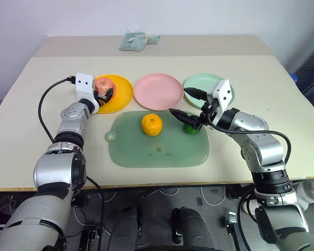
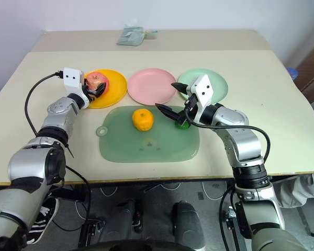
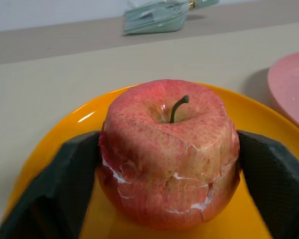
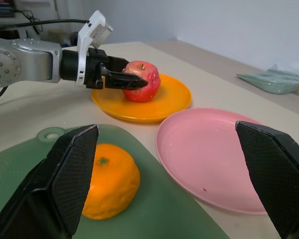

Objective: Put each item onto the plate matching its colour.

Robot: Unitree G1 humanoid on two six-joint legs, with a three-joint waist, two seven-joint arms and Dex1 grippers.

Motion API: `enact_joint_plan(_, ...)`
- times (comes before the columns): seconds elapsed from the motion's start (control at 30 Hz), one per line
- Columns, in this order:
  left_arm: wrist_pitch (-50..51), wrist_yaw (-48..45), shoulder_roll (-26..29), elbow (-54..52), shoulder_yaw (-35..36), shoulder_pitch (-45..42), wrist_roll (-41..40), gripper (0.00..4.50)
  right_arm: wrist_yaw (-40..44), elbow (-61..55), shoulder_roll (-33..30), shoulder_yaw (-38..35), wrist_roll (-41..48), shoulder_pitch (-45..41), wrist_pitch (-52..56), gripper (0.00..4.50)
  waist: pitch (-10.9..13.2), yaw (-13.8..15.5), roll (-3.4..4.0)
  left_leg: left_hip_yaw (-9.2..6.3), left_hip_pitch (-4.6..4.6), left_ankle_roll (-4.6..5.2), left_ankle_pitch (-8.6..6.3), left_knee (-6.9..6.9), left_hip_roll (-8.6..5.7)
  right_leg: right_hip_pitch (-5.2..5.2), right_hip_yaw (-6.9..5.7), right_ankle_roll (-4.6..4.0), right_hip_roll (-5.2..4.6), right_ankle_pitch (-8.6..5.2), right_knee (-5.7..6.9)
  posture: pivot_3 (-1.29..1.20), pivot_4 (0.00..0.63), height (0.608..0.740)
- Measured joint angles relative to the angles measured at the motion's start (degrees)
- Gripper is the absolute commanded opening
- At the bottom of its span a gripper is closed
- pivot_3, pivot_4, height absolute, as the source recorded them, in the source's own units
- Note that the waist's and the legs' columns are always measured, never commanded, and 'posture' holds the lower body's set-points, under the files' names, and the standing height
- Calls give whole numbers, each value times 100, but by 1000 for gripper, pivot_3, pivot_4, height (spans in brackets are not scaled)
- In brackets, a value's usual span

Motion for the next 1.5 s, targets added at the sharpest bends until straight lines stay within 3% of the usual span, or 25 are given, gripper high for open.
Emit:
enact_joint_plan(0.13, -94, -49, -2, 0, 5, -9, 70, 3217, -63, 10, -28, 1, -25, -5, -3, 4500, 0, 0, 0, 0, -1, 0, 0, 0, 0, 0, 0, 0, 0, 0, 0, 0, 150, 740)
enact_joint_plan(0.27, -15, -636, -228, -80, 214, -357, -216, 3217, -648, 547, -22, -179, -345, -159, -131, 4500, 4, 88, -6, 0, -5, -1, 1, 6, -2, 0, -2, 1, -1, 1, -1, 0, 150, 740)
enact_joint_plan(0.5, 46, -1199, -1082, -181, 153, -865, -229, 3217, -1061, 1008, 4, -482, -456, -282, -373, 4500, 4, 115, -6, 3, -4, -6, 4, 3, -4, 0, 0, 2, 2, 1, -4, 0, 150, 740)
enact_joint_plan(0.8, 289, -1139, -1994, 135, 24, -976, -76, 3217, -900, 260, 6, -486, -180, 79, -133, 4500, 4, 83, -6, 1, -4, 0, 0, 2, -2, -1, -1, 2, 3, 1, -4, 0, 150, 740)
enact_joint_plan(0.87, 291, -1078, -2003, 137, -9, -977, -28, 3217, -902, 198, -35, -493, -176, 128, -68, 4500, 4, 78, -6, 0, -4, 0, 0, 2, -2, -2, -1, 2, 4, 1, -3, 0, 150, 740)
enact_joint_plan(0.93, 327, -1005, -1999, 139, 1, -977, -24, 4238, -907, 121, -46, -503, -173, 177, -12, 4500, 4, 81, -6, -1, -4, 0, 0, 2, -2, -2, -1, 2, 4, 1, -4, 0, 150, 740)
enact_joint_plan(0.97, 341, -929, -1998, 142, 3, -977, -24, 4465, -909, 99, -46, -504, -171, 188, 6, 4500, 4, 84, -6, -1, -4, 0, 0, 2, -2, -1, -1, 2, 3, 1, -4, 0, 150, 740)
enact_joint_plan(1.23, 87, -902, -1654, 114, -47, -977, 182, 4465, -909, 73, -45, -505, -169, 257, 23, 4500, 4, 93, -6, -1, -4, 0, 0, 2, -2, -1, -1, 1, 3, 1, -4, 0, 150, 740)
enact_joint_plan(1.33, 49, -1604, -1477, -98, 21, -968, -22, 4465, -891, 74, -38, -498, -169, 253, 15, 4500, 4, 103, -6, 0, -5, 0, 0, 2, -2, -1, -1, 1, 3, 1, -4, 0, 150, 740)
enact_joint_plan(1.5, 632, -3831, -1102, -1629, 48, -325, -805, 4465, -757, 99, -28, -470, -160, 219, 6, 4500, 0, 77, 0, 1, 0, -18, 11, 0, -2, 3, 0, 1, 4, 1, -4, 0, 150, 740)
